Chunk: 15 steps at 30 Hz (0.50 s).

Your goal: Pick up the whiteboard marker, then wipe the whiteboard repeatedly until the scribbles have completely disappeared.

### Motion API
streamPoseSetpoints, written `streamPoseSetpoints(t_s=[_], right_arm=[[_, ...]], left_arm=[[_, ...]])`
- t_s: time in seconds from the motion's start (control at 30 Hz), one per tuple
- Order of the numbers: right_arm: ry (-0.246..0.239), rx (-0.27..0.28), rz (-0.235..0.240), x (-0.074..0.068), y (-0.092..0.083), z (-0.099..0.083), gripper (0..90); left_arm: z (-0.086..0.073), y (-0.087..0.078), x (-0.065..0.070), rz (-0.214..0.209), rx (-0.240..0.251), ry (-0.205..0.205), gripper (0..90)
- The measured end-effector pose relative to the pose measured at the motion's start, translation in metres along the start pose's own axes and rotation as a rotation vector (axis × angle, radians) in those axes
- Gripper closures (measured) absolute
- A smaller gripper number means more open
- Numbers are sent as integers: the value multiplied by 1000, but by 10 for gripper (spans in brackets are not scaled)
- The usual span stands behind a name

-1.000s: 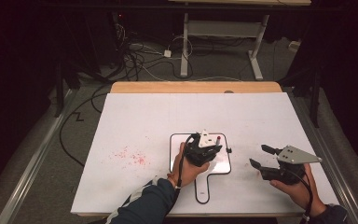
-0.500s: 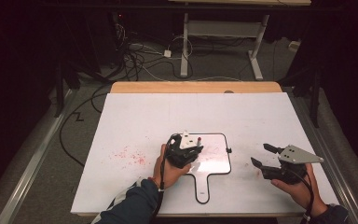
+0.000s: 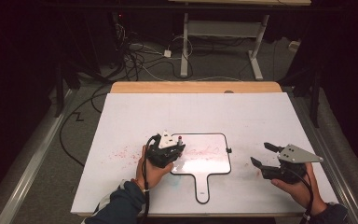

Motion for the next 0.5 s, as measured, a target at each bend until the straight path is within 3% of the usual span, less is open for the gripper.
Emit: streamPoseSetpoints(t_s=[0.27,0.47,0.5], right_arm=[[-28,-23,-1,-4,-3,-4,279],[-17,-4,-1,-2,-5,-1,272],[-12,-2,2,-2,-4,-1,271]], left_arm=[[2,5,2,-22,17,-6,785],[16,15,19,-76,36,20,785],[19,17,25,-88,48,-3,785]])
Point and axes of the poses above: each handheld gripper's, and its own axes: y roughly forward along the jaws, z roughly out of its top, x roughly to its right, the point moved 5 cm from there along y, roughly forward along the jaws, and after that the axes turned 9 degrees about x, right-handed, at the moved point
